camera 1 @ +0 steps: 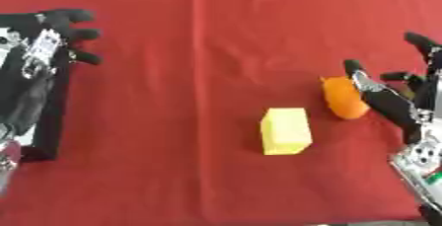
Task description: Pick up the objects with one hand, pass them to the other hand, and then place them into the box on the other side of the table.
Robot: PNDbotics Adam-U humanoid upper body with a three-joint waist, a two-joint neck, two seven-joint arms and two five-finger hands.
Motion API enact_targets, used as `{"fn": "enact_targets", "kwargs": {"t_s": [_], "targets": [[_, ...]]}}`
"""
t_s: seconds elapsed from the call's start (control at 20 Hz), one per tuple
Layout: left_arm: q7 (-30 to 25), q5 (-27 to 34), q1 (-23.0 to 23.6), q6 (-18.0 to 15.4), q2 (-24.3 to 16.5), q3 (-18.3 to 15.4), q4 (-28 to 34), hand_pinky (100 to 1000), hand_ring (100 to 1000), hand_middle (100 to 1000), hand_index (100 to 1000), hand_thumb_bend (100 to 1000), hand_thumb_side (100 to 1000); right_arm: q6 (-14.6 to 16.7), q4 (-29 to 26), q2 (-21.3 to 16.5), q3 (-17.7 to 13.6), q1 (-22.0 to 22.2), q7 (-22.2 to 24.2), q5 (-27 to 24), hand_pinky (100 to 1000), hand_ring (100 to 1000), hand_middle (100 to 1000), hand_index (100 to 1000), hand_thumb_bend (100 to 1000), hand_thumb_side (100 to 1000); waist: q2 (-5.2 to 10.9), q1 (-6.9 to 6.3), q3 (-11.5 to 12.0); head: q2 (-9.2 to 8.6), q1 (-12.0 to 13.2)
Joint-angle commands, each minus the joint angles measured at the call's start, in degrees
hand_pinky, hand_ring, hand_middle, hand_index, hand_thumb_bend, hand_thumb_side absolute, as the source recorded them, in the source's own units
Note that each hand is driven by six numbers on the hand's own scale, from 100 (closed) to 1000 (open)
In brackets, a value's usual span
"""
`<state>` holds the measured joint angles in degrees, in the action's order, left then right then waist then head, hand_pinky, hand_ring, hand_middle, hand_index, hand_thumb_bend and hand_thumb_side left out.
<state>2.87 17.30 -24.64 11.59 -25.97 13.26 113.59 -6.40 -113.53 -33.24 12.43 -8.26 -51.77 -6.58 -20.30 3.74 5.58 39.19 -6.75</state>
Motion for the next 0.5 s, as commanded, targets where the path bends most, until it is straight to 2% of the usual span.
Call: {"fn": "enact_targets", "kwargs": {"t_s": [0.05,0.5], "targets": [[0.07,-0.45,-0.13,-0.49,-2.01,-0.09,1.01,636,772,773,763,100,592,-1.47,-1.06,-4.21,-0.22,1.34,0.61,-1.03,502,985,819,766,639,100,1.56,-0.02,-0.25,0.15,-0.16],[-0.08,-0.70,0.29,-1.21,-3.50,-0.15,1.01,637,773,774,763,100,582,-4.43,-1.06,-11.58,-2.49,5.20,4.87,-5.09,526,986,829,775,642,100,1.90,0.29,-0.63,0.15,0.24]]}}
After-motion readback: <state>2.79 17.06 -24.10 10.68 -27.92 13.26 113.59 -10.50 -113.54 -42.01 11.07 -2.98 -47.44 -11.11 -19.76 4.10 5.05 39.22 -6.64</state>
